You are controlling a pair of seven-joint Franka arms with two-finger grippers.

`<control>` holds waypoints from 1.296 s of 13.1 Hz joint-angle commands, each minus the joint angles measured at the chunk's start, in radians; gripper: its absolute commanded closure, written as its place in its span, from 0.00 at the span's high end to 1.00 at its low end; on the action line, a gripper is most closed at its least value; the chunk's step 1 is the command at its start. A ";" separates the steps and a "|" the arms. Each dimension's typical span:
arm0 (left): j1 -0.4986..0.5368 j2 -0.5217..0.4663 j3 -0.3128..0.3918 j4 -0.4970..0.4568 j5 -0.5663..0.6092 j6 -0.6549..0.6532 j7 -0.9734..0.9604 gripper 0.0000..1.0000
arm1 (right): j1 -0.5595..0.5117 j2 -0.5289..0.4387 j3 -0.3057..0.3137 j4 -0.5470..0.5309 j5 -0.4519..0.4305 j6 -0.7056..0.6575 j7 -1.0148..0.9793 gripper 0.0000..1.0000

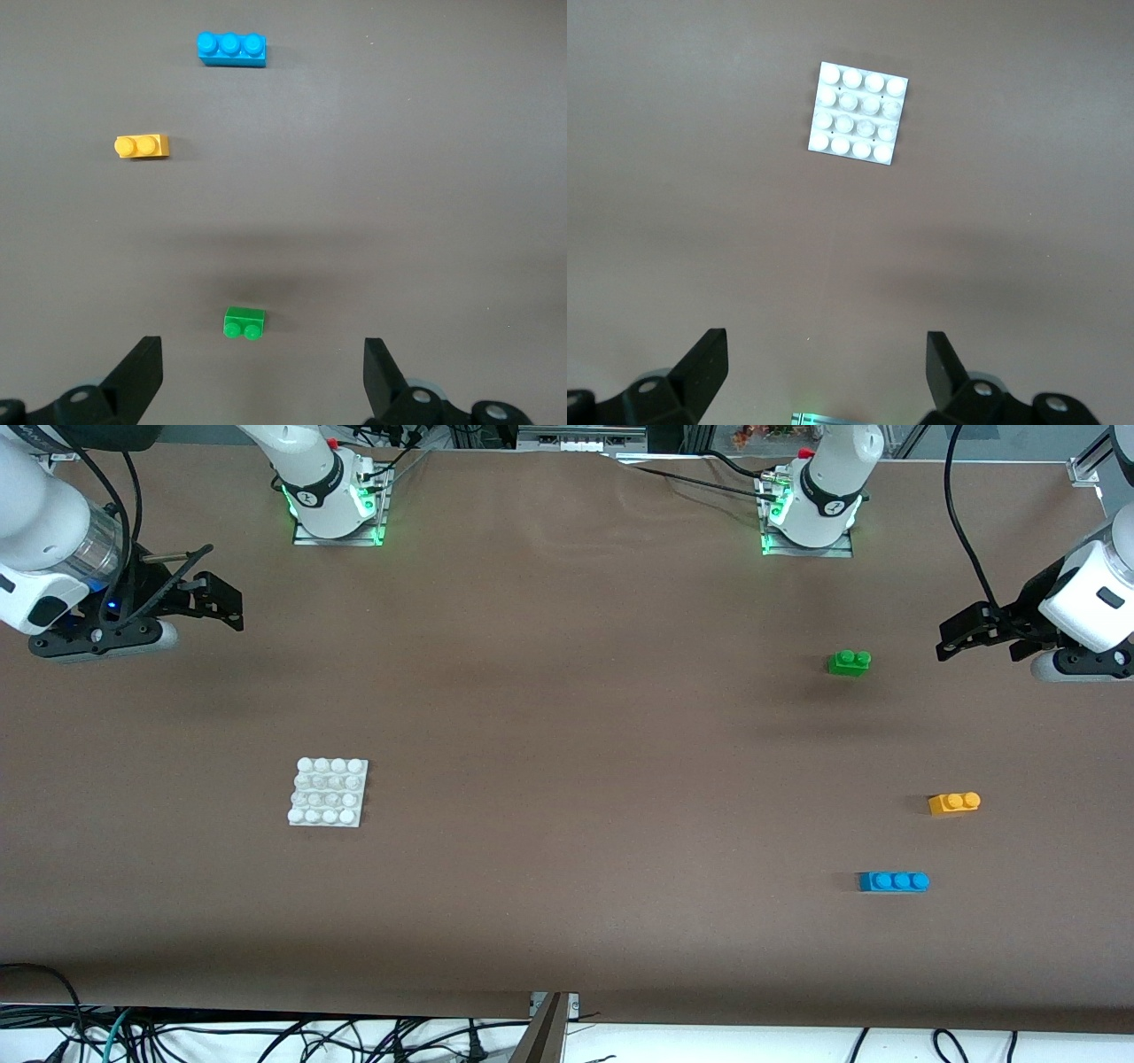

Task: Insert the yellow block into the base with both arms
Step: 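Move the right gripper down onto the edge of the white base plate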

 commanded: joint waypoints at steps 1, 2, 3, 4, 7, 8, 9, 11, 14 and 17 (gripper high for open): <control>0.006 -0.001 0.000 0.007 -0.026 -0.013 0.004 1.00 | -0.003 0.006 0.001 0.012 0.001 -0.005 -0.012 0.99; 0.006 -0.001 0.000 0.007 -0.026 -0.014 0.002 1.00 | -0.003 0.012 0.000 0.011 0.001 -0.001 -0.012 0.99; 0.006 -0.001 0.000 0.007 -0.026 -0.016 0.002 1.00 | -0.003 0.020 0.000 0.006 0.001 0.012 -0.012 0.99; 0.006 -0.001 0.000 0.007 -0.026 -0.016 0.002 1.00 | -0.003 0.027 0.000 -0.003 -0.001 0.031 -0.009 0.99; 0.008 0.000 0.000 0.009 -0.027 -0.016 0.007 1.00 | -0.004 0.062 -0.018 -0.110 -0.001 0.202 -0.004 0.99; 0.006 0.000 0.000 0.009 -0.027 -0.016 0.005 1.00 | -0.006 0.081 -0.025 -0.165 -0.001 0.301 -0.004 0.99; 0.006 0.000 0.000 0.009 -0.027 -0.016 0.004 1.00 | -0.009 0.105 -0.026 -0.208 -0.001 0.395 -0.004 0.99; 0.008 0.000 0.001 0.009 -0.027 -0.016 0.005 1.00 | -0.021 0.157 -0.026 -0.279 0.001 0.556 -0.006 0.99; 0.008 0.000 0.001 0.009 -0.027 -0.016 0.005 1.00 | -0.047 0.279 -0.028 -0.327 0.002 0.766 -0.014 0.99; 0.008 0.002 0.001 0.009 -0.027 -0.016 0.005 1.00 | -0.054 0.365 -0.029 -0.364 0.002 0.926 -0.015 0.99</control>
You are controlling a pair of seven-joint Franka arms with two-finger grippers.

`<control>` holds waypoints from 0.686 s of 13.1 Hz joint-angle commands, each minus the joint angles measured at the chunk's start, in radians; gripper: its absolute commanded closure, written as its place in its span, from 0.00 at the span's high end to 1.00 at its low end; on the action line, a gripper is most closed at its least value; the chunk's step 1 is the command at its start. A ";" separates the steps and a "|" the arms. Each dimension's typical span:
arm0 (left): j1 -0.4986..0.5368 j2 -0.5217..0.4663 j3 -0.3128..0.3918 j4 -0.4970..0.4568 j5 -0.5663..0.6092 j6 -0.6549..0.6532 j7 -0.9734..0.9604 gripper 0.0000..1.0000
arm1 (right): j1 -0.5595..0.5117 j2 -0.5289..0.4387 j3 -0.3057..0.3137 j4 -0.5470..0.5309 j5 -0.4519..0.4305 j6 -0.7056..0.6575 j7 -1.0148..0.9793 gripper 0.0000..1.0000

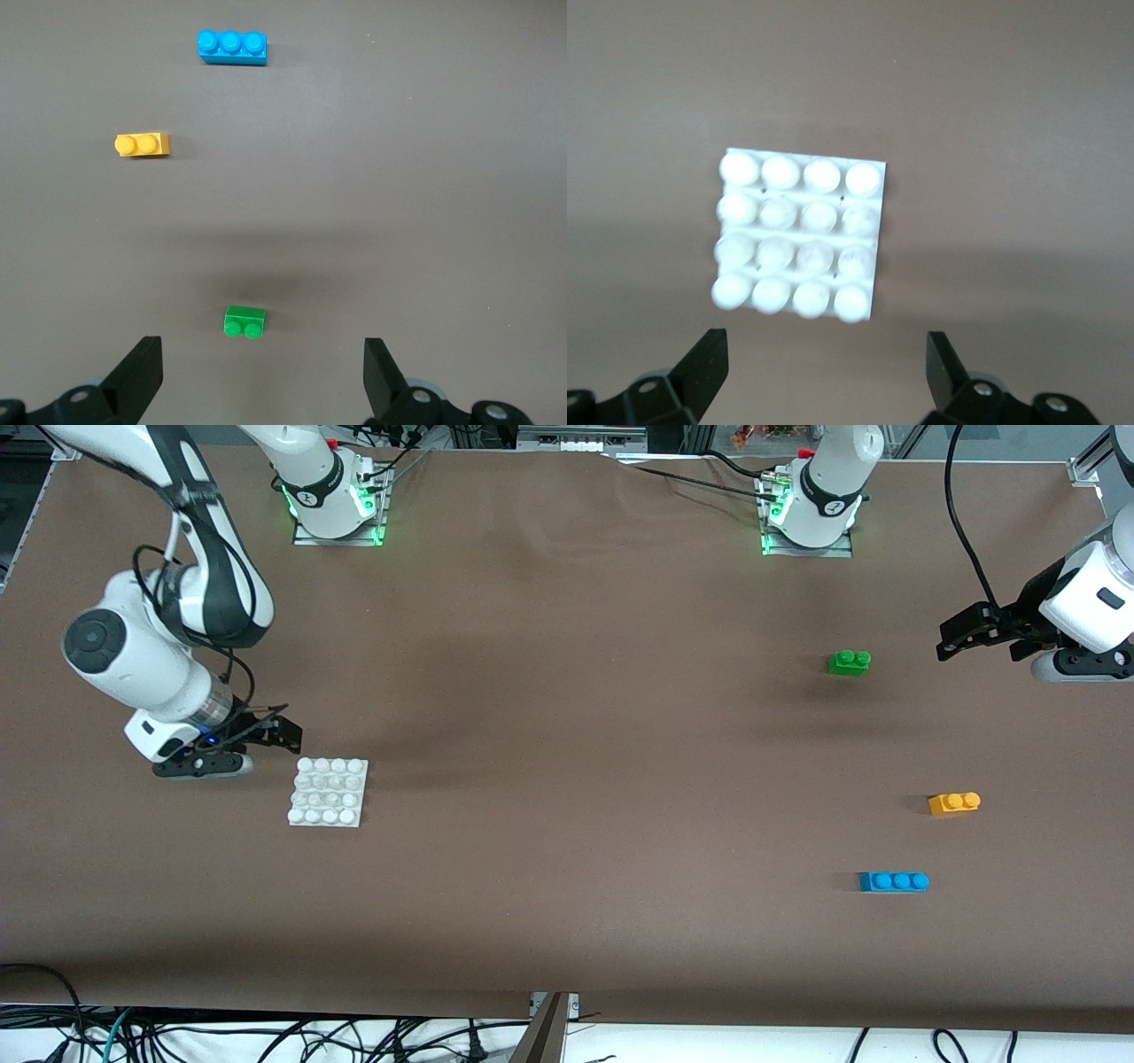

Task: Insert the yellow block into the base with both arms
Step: 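Move the right gripper down onto the edge of the white base plate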

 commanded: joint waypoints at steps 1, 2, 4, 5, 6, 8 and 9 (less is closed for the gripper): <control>0.008 0.002 0.000 0.009 -0.027 -0.014 0.005 1.00 | -0.012 0.051 0.003 -0.015 0.002 0.086 -0.015 0.99; 0.008 0.002 0.000 0.009 -0.027 -0.014 0.005 1.00 | -0.018 0.080 0.003 -0.014 0.002 0.126 -0.015 0.99; 0.008 0.002 0.000 0.009 -0.027 -0.014 0.005 1.00 | -0.018 0.139 0.003 -0.003 0.010 0.198 -0.015 0.99; 0.008 0.002 0.000 0.009 -0.027 -0.014 0.005 1.00 | -0.020 0.159 0.003 0.008 0.010 0.209 -0.015 0.99; 0.008 0.002 0.000 0.009 -0.027 -0.014 0.005 1.00 | -0.020 0.180 0.003 0.018 0.010 0.212 -0.017 0.99; 0.008 0.002 0.000 0.009 -0.027 -0.014 0.005 1.00 | -0.020 0.215 -0.005 0.057 0.012 0.212 -0.017 0.99; 0.008 0.002 0.000 0.009 -0.027 -0.014 0.005 1.00 | -0.020 0.228 -0.005 0.075 0.012 0.212 -0.017 0.99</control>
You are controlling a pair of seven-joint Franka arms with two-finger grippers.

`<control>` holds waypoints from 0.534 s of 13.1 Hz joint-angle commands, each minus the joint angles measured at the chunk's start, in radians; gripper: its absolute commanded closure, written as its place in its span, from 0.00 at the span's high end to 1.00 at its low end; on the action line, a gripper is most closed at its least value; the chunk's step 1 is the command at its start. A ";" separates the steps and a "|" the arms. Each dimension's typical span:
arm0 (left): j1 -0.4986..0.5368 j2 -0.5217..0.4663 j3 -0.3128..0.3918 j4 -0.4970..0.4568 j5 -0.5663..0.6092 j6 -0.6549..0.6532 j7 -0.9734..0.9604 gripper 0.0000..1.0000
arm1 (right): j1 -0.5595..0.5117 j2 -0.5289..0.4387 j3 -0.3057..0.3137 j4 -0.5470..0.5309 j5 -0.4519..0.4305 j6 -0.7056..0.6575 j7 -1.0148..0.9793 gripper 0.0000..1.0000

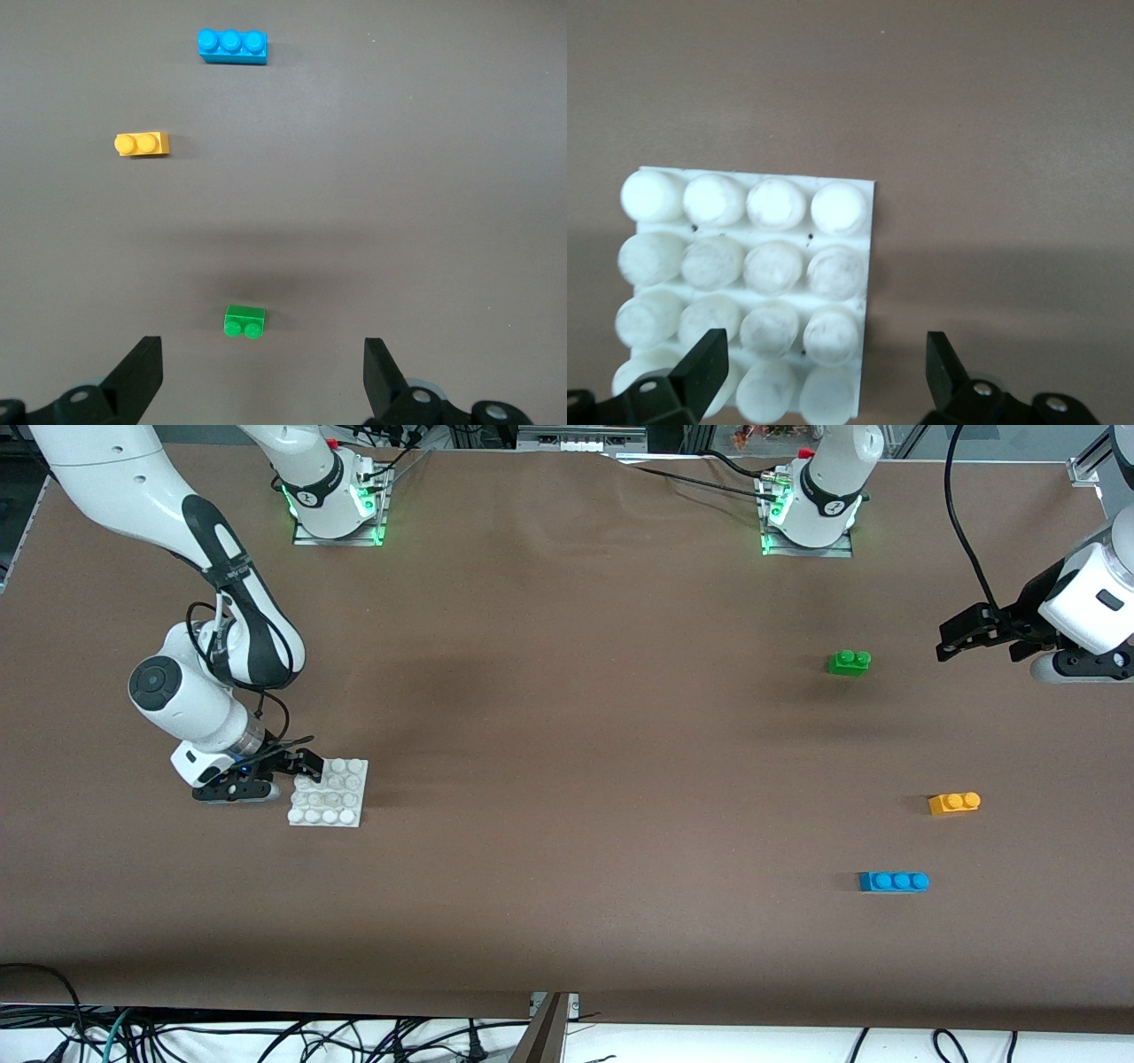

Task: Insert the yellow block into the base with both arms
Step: 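Move the right gripper down onto the edge of the white base plate, then grip the white plate edge with the right gripper and slide it along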

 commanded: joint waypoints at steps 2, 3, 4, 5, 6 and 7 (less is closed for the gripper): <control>0.007 0.000 0.000 0.009 -0.027 -0.013 0.005 1.00 | -0.009 0.047 0.003 0.062 0.011 0.004 -0.017 0.98; 0.007 0.000 0.000 0.009 -0.027 -0.013 0.005 1.00 | -0.009 0.058 0.003 0.070 0.011 0.007 -0.015 0.98; 0.007 0.000 0.000 0.009 -0.027 -0.013 0.005 1.00 | -0.009 0.073 0.003 0.082 0.012 0.011 -0.015 0.98; 0.007 0.000 0.000 0.009 -0.027 -0.013 0.005 1.00 | -0.009 0.084 0.003 0.096 0.014 0.012 -0.012 0.98; 0.007 0.000 0.000 0.009 -0.027 -0.013 0.005 1.00 | -0.009 0.090 0.003 0.101 0.014 0.012 -0.011 0.98; 0.007 0.000 0.000 0.009 -0.027 -0.013 0.005 1.00 | -0.009 0.092 0.003 0.101 0.014 0.014 -0.011 0.98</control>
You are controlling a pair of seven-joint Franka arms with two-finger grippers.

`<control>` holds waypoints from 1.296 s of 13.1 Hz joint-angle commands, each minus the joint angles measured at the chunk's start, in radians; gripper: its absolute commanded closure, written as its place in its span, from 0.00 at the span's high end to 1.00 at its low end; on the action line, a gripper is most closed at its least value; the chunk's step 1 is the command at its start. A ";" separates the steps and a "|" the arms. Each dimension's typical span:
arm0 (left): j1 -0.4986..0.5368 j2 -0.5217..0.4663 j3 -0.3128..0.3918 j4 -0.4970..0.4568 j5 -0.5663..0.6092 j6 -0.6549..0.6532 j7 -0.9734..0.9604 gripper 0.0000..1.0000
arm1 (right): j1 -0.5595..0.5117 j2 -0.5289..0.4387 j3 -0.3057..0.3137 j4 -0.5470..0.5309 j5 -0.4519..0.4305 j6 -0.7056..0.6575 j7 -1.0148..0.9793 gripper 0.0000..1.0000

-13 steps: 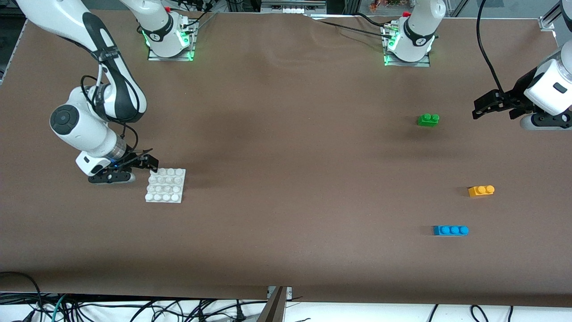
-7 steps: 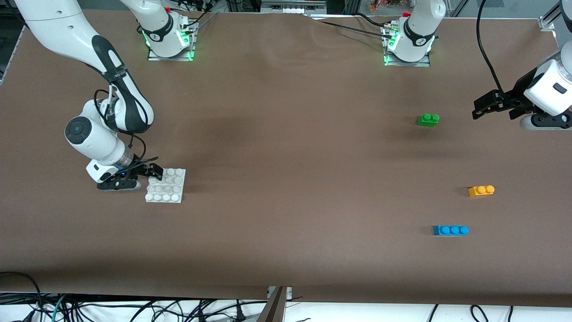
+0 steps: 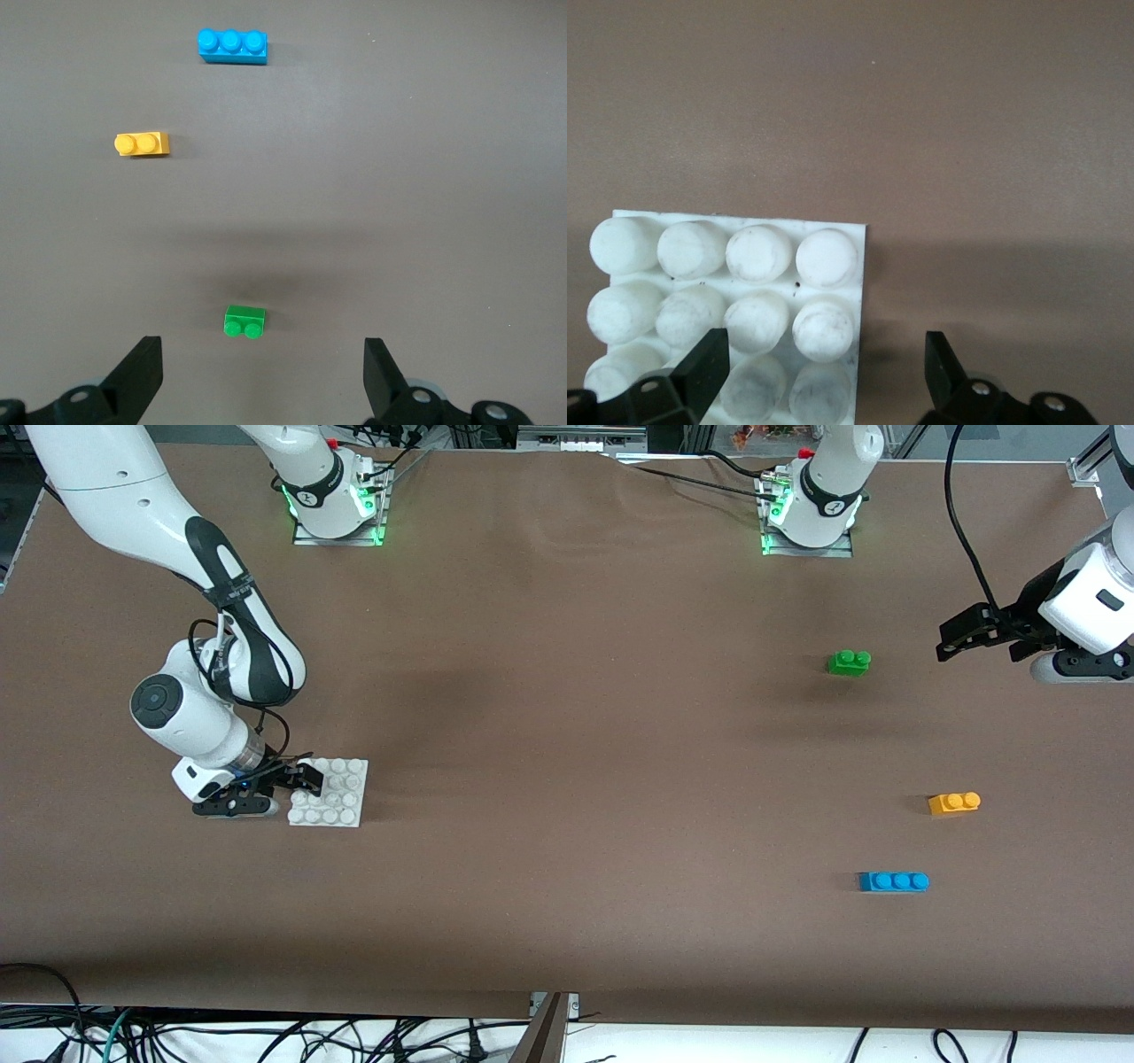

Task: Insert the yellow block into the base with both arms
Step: 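Grip the white plate edge with the right gripper and slide it along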

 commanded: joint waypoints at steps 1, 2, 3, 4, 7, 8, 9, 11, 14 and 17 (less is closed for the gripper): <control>0.007 0.000 0.000 0.009 -0.027 -0.013 0.005 1.00 | -0.009 0.026 0.005 0.024 0.012 0.019 -0.011 0.98; 0.007 0.000 0.000 0.009 -0.027 -0.013 0.005 1.00 | -0.009 0.032 0.005 0.024 0.012 0.029 -0.008 0.98; 0.007 0.000 0.000 0.009 -0.027 -0.013 0.005 1.00 | -0.009 0.040 0.005 0.024 0.013 0.044 -0.003 0.98; 0.007 0.000 0.000 0.009 -0.027 -0.013 0.005 1.00 | -0.007 0.049 0.005 0.024 0.015 0.052 0.001 0.97; 0.007 0.000 0.000 0.009 -0.027 -0.013 0.005 1.00 | -0.009 0.052 0.005 0.026 0.019 0.053 0.001 0.93; 0.007 0.000 0.000 0.009 -0.027 -0.013 0.005 1.00 | -0.009 0.055 0.005 0.031 0.036 0.052 0.001 0.91; 0.007 0.000 0.000 0.009 -0.027 -0.013 0.005 1.00 | -0.007 0.057 0.005 0.032 0.045 0.052 0.001 0.90; 0.007 0.000 0.000 0.009 -0.027 -0.013 0.005 1.00 | -0.007 0.058 0.007 0.034 0.053 0.052 0.001 0.88; 0.007 0.000 0.000 0.009 -0.027 -0.013 0.005 1.00 | -0.004 0.069 0.011 0.037 0.061 0.053 0.001 0.86; 0.007 0.000 0.000 0.009 -0.027 -0.013 0.005 1.00 | 0.005 0.083 0.022 0.037 0.059 0.085 0.003 0.86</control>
